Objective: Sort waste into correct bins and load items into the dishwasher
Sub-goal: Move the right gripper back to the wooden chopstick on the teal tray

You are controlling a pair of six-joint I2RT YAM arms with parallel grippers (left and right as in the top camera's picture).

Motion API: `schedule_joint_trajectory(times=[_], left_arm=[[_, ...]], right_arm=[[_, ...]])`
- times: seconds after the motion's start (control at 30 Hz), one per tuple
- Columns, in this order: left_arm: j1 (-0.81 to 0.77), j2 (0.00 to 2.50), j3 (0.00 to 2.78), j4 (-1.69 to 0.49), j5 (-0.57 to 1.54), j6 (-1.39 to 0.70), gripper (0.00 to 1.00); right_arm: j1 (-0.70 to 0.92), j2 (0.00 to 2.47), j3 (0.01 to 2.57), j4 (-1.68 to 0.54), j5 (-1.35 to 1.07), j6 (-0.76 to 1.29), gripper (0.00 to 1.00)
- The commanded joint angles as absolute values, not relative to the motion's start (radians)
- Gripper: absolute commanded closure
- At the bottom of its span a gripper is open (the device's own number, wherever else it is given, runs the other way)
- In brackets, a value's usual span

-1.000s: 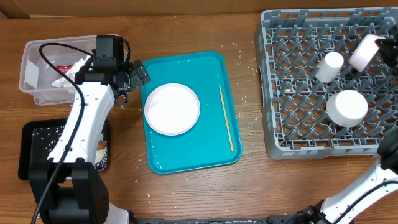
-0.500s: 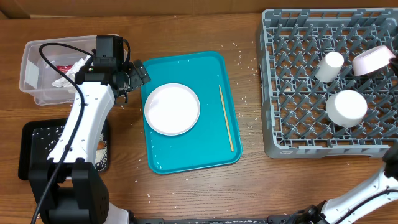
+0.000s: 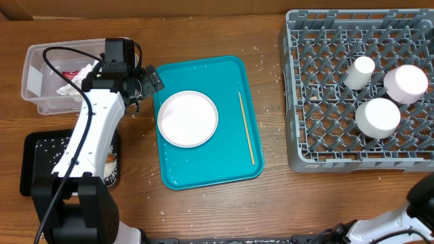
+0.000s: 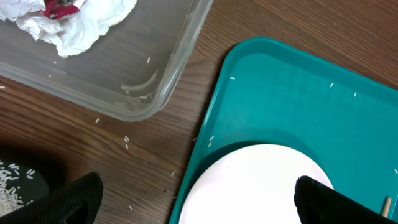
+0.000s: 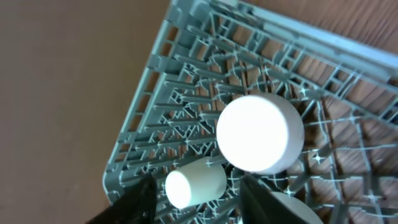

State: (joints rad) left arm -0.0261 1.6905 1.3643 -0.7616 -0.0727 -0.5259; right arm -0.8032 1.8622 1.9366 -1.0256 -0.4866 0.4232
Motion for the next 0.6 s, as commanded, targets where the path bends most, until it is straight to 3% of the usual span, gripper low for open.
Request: schedule_joint_trajectory(times=[0.0,0.17,0.3,0.5,0.57], left_arm=[[-0.033,1.662,1.381,-0.759,-0.085,-0.546,0.0],[-0.033,1.662,1.381,-0.759,-0.085,-0.546,0.0],[-0.033,1.662,1.381,-0.759,-0.085,-0.546,0.0],[-0.033,1.662,1.381,-0.759,-0.085,-0.546,0.0],[-0.033,1.662,1.381,-0.759,-0.085,-0.546,0.0]], right_arm=[[-0.779,1.775,1.939,-1.04,-0.46,0.423,0.49],[-0.685,1.726,1.939,-1.086,-0.535,0.403,0.36],[-0.559,1.724,1.939,-1.131,-0.674,0.332,0.35],[-0.212,1.723,1.938,-1.205,-0.374,0.28,0.31],[-0.066,1.728,1.938,-1.218,-0.233,0.284,0.2]])
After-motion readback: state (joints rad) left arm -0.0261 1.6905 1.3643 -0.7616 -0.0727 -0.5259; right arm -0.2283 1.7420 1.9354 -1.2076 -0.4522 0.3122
